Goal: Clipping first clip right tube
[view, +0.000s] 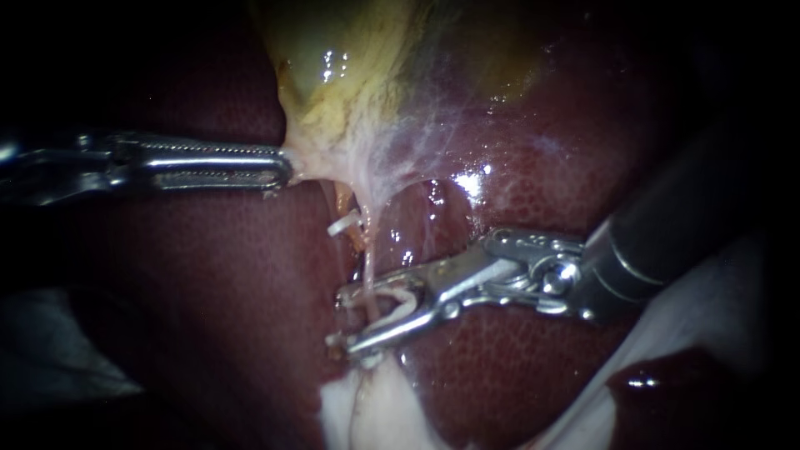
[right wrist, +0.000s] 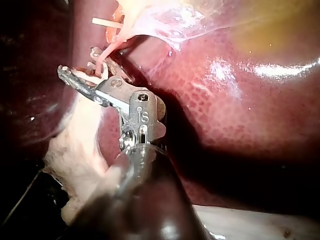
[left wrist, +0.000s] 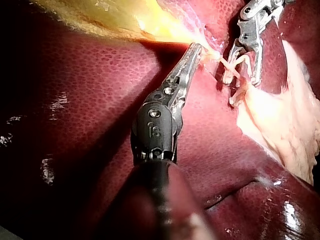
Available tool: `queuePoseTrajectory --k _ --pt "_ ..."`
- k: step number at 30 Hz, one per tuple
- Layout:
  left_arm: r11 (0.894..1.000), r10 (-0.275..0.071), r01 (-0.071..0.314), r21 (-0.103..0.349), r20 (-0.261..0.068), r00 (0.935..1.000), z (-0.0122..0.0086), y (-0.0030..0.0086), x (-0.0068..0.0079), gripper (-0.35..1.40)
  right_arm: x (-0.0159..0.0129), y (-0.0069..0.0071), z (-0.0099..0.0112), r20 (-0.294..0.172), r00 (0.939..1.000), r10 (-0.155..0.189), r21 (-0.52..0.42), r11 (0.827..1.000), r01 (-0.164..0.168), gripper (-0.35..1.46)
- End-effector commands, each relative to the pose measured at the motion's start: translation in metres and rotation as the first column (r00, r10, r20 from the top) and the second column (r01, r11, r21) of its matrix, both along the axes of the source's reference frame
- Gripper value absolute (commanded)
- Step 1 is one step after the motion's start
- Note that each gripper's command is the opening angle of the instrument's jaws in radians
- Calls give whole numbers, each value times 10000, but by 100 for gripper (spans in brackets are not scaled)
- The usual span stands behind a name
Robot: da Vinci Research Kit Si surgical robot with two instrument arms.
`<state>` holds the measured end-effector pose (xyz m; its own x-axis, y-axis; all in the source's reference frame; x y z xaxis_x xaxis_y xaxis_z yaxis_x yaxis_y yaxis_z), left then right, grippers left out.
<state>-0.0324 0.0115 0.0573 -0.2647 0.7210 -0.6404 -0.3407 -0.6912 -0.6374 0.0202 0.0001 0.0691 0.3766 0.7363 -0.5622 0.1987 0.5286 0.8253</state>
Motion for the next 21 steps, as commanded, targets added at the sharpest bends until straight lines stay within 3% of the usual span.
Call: queuePoseTrajectory --k 1,13,21 --pt "10000 -2 2 1 -4 10000 0 0 0 -35 2 -1 1 25 10000 43 48 10000 -43 46" --pt "10000 -2 2 1 -5 10000 0 0 0 -35 11 -6 3 -62 9996 280 317 9991 -278 48" --pt "10000 0 0 1 -3 10000 0 0 0 -35 12 -13 -21 -461 9982 384 545 9979 -359 48"
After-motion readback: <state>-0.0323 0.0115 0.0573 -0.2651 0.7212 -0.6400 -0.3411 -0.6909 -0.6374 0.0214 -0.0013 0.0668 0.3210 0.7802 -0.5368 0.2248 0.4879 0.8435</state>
